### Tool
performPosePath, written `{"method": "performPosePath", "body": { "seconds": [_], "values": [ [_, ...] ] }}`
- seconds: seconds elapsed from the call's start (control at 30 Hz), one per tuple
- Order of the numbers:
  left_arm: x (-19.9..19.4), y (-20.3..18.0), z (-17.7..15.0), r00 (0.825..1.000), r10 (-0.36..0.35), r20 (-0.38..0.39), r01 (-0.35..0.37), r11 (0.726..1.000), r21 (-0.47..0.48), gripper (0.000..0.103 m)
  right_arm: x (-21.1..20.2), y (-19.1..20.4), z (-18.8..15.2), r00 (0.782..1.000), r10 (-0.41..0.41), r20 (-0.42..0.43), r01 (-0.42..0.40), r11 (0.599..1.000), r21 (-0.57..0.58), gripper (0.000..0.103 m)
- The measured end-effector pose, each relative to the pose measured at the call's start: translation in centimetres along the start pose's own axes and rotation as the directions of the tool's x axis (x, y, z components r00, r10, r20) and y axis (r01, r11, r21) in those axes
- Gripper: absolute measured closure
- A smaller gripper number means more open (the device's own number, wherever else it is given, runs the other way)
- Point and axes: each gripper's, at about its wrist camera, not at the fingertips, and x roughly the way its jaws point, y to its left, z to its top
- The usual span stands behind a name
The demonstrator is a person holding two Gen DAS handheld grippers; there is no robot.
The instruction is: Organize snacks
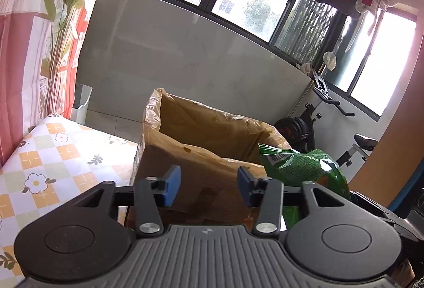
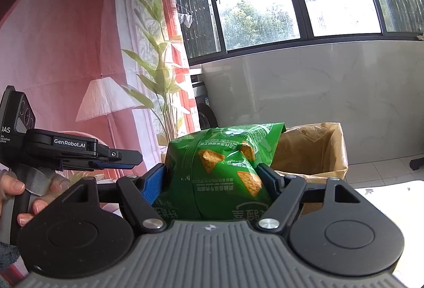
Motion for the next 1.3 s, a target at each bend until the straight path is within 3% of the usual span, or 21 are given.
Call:
{"method": "performPosePath", "body": {
  "seconds": [0.1, 0.23, 0.43, 0.57, 0.67, 0.8, 0.9, 1.03, 1.3],
  "values": [
    [-0.1, 1.2, -1.4, 0.997, 0.03, -0.067, -0.031, 1.0, -0.006, 0.035, -0.3, -0.1, -0.6, 1.0, 0.0, -0.012, 0.0, 1.0, 0.015, 0.027],
    [-0.2, 2.9, -4.1, 0.983, 0.017, -0.185, -0.037, 0.994, -0.105, 0.035, -0.7, -0.1, -1.6, 1.0, 0.004, -0.027, -0.004, 1.0, 0.028, 0.027],
    [1.4, 4.6, -8.9, 0.93, -0.012, -0.368, -0.104, 0.95, -0.294, 0.032, -0.9, -0.3, -3.4, 0.998, 0.006, -0.058, -0.003, 0.998, 0.06, 0.027],
    [1.8, 6.7, -10.3, 0.919, -0.009, -0.394, -0.184, 0.874, -0.45, 0.018, -0.9, 0.1, -4.3, 0.997, 0.016, -0.077, -0.013, 0.999, 0.044, 0.027],
    [1.7, 7.6, -11.1, 0.925, -0.023, -0.379, -0.208, 0.803, -0.558, 0.014, -1.0, 0.3, -5.1, 0.995, 0.029, -0.092, -0.026, 0.999, 0.034, 0.027],
    [1.9, 7.6, -12.0, 0.936, -0.025, -0.35, -0.219, 0.736, -0.64, 0.011, -0.8, -0.2, -6.2, 0.993, 0.03, -0.117, -0.024, 0.998, 0.057, 0.027],
    [2.6, 7.3, -12.3, 0.942, -0.007, -0.335, -0.223, 0.731, -0.645, 0.011, -0.5, -0.4, -7.0, 0.99, 0.018, -0.14, -0.01, 0.998, 0.06, 0.027],
    [3.5, 6.7, -12.0, 0.948, 0.047, -0.314, -0.24, 0.755, -0.611, 0.01, 0.2, -0.8, -8.5, 0.982, -0.01, -0.186, 0.018, 0.999, 0.042, 0.027],
    [6.6, 6.7, -13.6, 0.927, 0.054, -0.372, -0.277, 0.767, -0.579, 0.01, 1.6, -1.2, -11.2, 0.961, -0.043, -0.274, 0.051, 0.998, 0.022, 0.028]
  ]
}}
